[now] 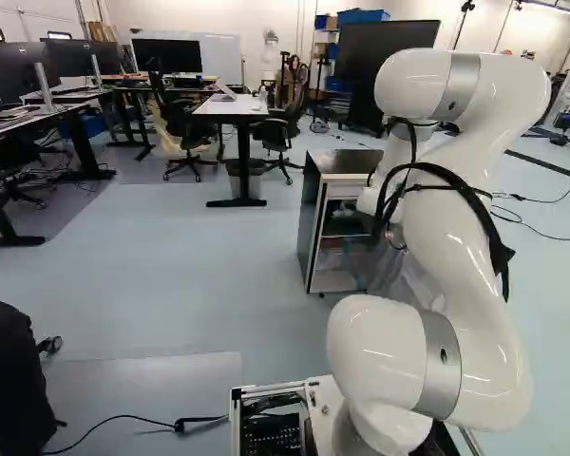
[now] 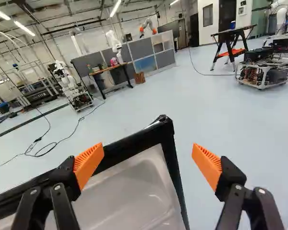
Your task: Open the fridge door
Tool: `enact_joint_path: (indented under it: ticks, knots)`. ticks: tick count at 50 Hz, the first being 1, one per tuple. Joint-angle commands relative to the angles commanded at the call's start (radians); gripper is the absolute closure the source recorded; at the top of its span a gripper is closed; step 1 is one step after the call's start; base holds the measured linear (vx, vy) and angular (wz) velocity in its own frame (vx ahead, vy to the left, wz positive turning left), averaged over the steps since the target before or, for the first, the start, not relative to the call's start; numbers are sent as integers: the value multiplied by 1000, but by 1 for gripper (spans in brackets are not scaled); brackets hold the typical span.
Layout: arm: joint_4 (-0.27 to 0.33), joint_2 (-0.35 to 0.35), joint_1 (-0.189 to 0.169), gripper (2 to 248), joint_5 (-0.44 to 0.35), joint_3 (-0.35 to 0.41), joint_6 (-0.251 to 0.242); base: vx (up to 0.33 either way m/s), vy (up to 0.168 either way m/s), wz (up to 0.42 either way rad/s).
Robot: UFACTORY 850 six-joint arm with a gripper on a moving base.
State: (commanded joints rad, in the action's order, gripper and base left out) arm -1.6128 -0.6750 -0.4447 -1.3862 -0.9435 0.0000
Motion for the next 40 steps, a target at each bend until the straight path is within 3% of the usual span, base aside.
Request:
enact_joint_path:
  ticks: [14,40]
  knots:
    - [0,43,26,3,0,86,0,0,0,0]
    - [63,107,144,3,0,216,0,0,0,0]
